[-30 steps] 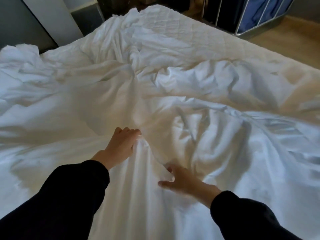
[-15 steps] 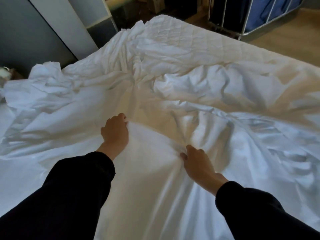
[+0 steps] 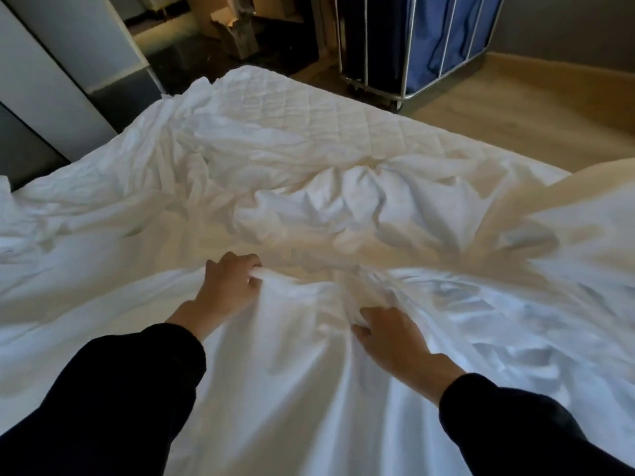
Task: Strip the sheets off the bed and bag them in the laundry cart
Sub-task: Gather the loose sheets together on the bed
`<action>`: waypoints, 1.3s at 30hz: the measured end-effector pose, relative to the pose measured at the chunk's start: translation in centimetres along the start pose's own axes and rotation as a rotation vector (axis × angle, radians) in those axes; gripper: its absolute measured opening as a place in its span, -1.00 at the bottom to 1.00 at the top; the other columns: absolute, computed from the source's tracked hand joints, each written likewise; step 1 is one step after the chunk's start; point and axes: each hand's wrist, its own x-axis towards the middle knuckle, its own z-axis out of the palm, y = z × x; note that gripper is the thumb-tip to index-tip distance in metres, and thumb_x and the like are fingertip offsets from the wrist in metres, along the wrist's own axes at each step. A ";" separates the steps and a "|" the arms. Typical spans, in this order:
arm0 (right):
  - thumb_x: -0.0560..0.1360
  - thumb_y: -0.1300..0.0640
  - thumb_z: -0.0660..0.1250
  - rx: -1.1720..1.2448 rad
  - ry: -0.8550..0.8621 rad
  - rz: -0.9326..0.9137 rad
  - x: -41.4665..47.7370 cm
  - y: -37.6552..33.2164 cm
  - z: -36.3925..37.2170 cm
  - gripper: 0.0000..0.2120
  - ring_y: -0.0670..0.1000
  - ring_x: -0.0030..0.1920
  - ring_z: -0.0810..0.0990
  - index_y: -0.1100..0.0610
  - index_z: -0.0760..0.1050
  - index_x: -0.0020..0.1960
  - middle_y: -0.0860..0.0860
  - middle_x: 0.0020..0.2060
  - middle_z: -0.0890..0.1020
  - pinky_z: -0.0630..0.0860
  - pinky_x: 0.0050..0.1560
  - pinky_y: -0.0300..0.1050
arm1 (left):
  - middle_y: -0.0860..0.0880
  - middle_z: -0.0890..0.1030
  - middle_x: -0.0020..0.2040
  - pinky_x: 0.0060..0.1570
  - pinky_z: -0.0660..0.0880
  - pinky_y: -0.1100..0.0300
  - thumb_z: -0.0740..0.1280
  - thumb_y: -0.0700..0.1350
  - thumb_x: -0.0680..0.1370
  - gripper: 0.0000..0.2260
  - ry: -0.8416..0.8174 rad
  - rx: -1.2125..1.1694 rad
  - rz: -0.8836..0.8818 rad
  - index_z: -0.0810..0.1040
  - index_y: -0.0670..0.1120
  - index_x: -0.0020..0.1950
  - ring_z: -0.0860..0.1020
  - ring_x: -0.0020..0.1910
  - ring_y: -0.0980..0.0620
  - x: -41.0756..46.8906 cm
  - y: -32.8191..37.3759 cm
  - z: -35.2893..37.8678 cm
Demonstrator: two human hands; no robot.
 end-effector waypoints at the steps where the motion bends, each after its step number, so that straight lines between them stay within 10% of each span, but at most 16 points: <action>1: 0.56 0.03 0.20 0.016 0.029 -0.025 -0.3 -0.1 0.5 -0.89 0.22 0.01 0.57 0.04 0.42 -0.09 0.12 0.01 0.56 0.44 -0.11 -0.05 | 0.02 0.50 -0.25 -0.06 0.18 0.07 0.25 -0.22 0.46 -0.86 0.004 0.057 0.015 0.56 -0.06 -0.05 0.49 0.00 -0.10 -0.4 -0.5 0.5; 6: 0.19 0.41 0.39 0.047 0.144 -0.298 -2.4 -3.3 3.0 -0.64 0.05 -0.53 0.32 0.05 0.31 -0.28 -0.03 -0.31 0.41 0.35 -0.53 -0.09 | -0.03 0.58 -0.29 -0.09 0.08 0.08 0.17 -0.30 0.24 -0.78 0.160 0.105 0.219 0.61 -0.15 -0.33 0.54 -0.16 -0.15 -2.6 -4.3 2.4; 15: 0.46 0.30 0.23 -0.166 -0.303 -0.516 -7.7 -11.2 6.3 -0.77 0.24 -0.07 0.52 0.11 0.44 0.09 0.12 0.01 0.46 0.26 -0.17 -0.07 | -0.05 0.59 -0.20 -0.31 0.43 0.08 0.42 -0.54 0.03 -0.62 0.082 0.151 0.387 0.63 -0.11 -0.37 0.58 -0.26 -0.13 -9.7 -10.3 -1.0; 19: 0.53 0.30 0.17 -0.218 -0.267 -0.476 -9.6 -11.3 7.1 -0.70 0.25 -0.04 0.55 0.08 0.36 0.23 0.13 0.02 0.49 0.26 -0.17 -0.05 | -0.01 0.56 -0.21 -0.28 0.36 0.15 0.38 -0.26 0.30 -0.77 0.052 0.237 0.504 0.72 0.00 -0.15 0.54 -0.28 -0.06 -12.8 -12.1 -1.4; 22: 0.60 0.22 0.13 -0.220 -0.255 -0.445 -11.5 -10.7 7.8 -0.64 0.28 -0.01 0.58 0.00 0.24 0.37 0.17 0.02 0.56 0.30 -0.18 -0.01 | 0.06 0.54 -0.28 -0.24 0.22 0.13 0.29 0.05 0.39 -0.74 -0.034 0.370 0.597 0.71 0.07 -0.03 0.50 -0.29 -0.02 -14.6 -12.4 -1.5; 27: 0.57 0.30 0.09 -0.283 -0.314 -0.466 -14.1 -10.7 8.1 -0.23 0.27 -0.11 0.55 -0.14 -0.30 0.53 0.19 -0.17 0.54 0.32 -0.16 0.00 | 0.01 0.54 -0.16 -0.16 0.19 0.06 0.60 -0.05 0.21 -0.48 -0.008 0.474 0.639 0.64 0.02 0.16 0.46 -0.16 -0.06 -17.0 -13.7 -1.4; 31: 0.58 0.28 0.08 -0.258 -0.272 -0.470 -15.0 -11.7 8.8 -0.30 0.25 -0.01 0.60 -0.14 -0.16 0.55 0.23 -0.02 0.60 0.42 -0.08 0.02 | 0.00 0.57 -0.13 -0.07 0.27 0.03 0.22 -0.36 0.34 -0.50 0.172 0.446 0.686 0.53 -0.08 0.25 0.51 -0.14 -0.09 -18.2 -14.8 -1.2; 33: 0.40 0.16 0.42 -0.314 -0.115 -0.571 -15.3 -11.7 9.6 -0.29 0.18 -0.30 0.64 -0.11 0.25 0.48 0.18 -0.29 0.63 0.51 -0.30 -0.05 | 0.01 0.61 -0.17 -0.08 0.26 0.06 0.06 -0.34 0.37 -0.52 0.200 0.399 0.697 0.62 -0.13 0.15 0.48 -0.14 -0.06 -18.5 -14.9 -1.3; 36: -0.18 0.08 0.62 -0.411 -0.052 -0.570 -15.6 -11.4 11.2 -0.35 0.03 -0.74 0.38 -0.02 0.68 -0.07 0.02 -0.71 0.39 0.26 -0.68 -0.29 | 0.00 0.65 -0.25 -0.15 0.28 0.13 0.09 -0.29 0.31 -0.61 0.195 0.259 0.648 0.68 -0.15 -0.09 0.50 -0.16 -0.03 -18.5 -14.8 -1.5; 39: -0.17 0.11 0.62 -0.440 -0.003 -0.540 -16.0 -11.2 12.4 -0.52 0.02 -0.69 0.41 0.07 0.64 -0.26 0.02 -0.62 0.43 0.28 -0.67 -0.23 | -0.07 0.65 -0.23 -0.15 0.36 0.21 0.38 -0.43 0.29 -0.77 0.204 -0.017 0.485 0.60 -0.14 -0.19 0.49 -0.12 0.04 -18.5 -14.8 -1.3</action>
